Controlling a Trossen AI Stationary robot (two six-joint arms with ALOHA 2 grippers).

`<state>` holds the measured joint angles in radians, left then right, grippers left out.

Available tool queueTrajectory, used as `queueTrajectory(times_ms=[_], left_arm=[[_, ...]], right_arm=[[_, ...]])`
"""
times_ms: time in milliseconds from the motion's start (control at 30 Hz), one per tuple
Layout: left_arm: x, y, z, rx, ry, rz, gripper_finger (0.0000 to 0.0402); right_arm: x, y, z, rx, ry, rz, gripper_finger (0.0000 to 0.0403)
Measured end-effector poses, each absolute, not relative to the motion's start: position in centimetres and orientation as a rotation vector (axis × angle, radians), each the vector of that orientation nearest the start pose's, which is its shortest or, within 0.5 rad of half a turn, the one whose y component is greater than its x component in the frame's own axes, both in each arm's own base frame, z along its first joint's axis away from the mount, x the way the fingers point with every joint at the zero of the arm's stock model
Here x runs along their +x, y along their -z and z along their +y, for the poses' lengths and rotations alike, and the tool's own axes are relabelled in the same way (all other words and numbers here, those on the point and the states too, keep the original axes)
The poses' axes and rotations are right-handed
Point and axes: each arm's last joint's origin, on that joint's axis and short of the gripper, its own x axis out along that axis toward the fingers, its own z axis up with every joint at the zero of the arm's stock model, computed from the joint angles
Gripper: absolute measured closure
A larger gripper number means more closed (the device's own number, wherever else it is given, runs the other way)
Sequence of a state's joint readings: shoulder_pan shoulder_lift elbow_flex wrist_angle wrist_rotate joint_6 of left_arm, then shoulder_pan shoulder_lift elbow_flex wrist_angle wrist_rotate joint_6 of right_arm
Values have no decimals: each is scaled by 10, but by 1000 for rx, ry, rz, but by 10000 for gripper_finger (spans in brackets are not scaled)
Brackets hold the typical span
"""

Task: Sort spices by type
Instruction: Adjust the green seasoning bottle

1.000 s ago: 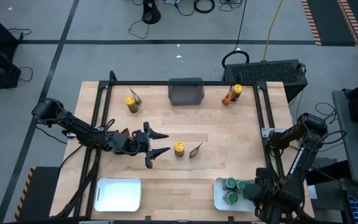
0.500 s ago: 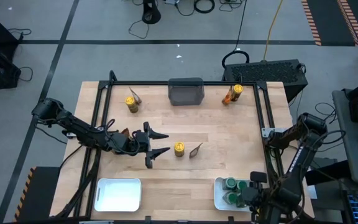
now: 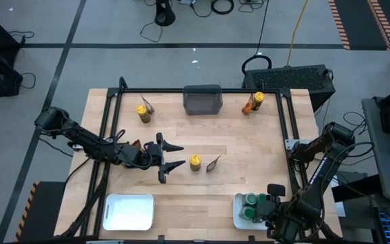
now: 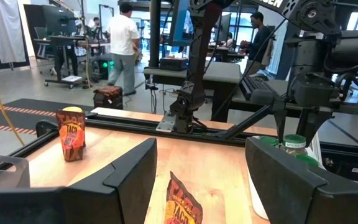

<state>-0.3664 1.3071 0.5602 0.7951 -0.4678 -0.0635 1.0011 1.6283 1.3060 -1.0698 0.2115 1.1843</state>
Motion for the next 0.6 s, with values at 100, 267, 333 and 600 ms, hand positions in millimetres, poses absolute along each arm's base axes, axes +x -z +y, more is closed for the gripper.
queueTrajectory(times_ms=[100,267,333,600], left_arm=[[252,-240,-83,-83,-100,-47,153],[252,-240,-83,-83,-100,-47,153],[252,-240,-83,-83,-100,-47,153],[252,-240,-83,-82,-100,-47,153]], right_arm=[[169,-252,252,199,107,1295,209],[169,-252,252,205,109,1296,209],[169,-252,252,210,113,1296,209],[169,-252,252,224,119,1301,179]])
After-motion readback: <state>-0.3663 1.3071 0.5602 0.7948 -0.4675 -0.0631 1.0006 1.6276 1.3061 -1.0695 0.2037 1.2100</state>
